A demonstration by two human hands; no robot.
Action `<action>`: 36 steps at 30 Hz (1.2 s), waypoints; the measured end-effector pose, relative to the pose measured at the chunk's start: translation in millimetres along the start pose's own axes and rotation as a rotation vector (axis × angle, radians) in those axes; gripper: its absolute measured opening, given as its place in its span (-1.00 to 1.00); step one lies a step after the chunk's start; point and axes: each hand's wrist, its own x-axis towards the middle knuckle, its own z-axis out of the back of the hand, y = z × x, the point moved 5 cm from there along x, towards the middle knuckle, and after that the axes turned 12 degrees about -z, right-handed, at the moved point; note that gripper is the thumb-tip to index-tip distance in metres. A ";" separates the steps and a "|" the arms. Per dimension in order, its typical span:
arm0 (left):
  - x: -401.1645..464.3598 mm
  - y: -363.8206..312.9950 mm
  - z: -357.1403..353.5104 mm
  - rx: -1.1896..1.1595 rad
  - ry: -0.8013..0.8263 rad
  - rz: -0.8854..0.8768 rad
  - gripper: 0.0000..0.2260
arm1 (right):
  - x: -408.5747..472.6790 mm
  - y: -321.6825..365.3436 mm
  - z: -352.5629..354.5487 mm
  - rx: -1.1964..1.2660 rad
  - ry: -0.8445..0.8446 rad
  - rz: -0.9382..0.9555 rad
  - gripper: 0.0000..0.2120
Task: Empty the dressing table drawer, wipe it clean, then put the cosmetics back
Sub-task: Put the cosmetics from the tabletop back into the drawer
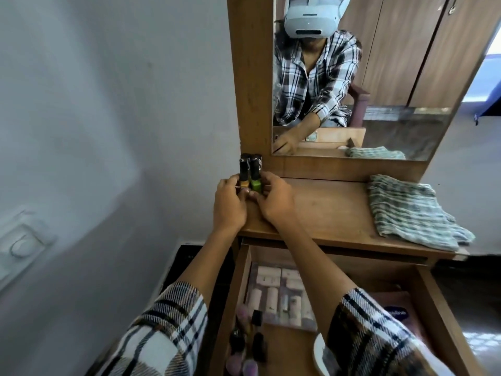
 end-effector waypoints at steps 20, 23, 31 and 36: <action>-170.2 -96.5 57.7 -0.320 0.449 -0.041 -0.65 | -197.0 -31.6 98.7 -0.133 0.175 -0.146 -0.50; -187.2 -94.5 48.5 -0.215 0.594 -0.030 -0.55 | -215.9 -41.6 100.3 -0.203 0.220 -0.162 -0.51; -184.9 -68.3 26.4 0.062 0.715 -0.064 -0.50 | -213.7 -63.9 85.9 -0.217 0.295 -0.265 -0.56; -181.3 -58.7 21.4 0.346 0.731 -0.119 -0.56 | -203.8 -73.9 67.9 -0.300 0.315 -0.280 -0.57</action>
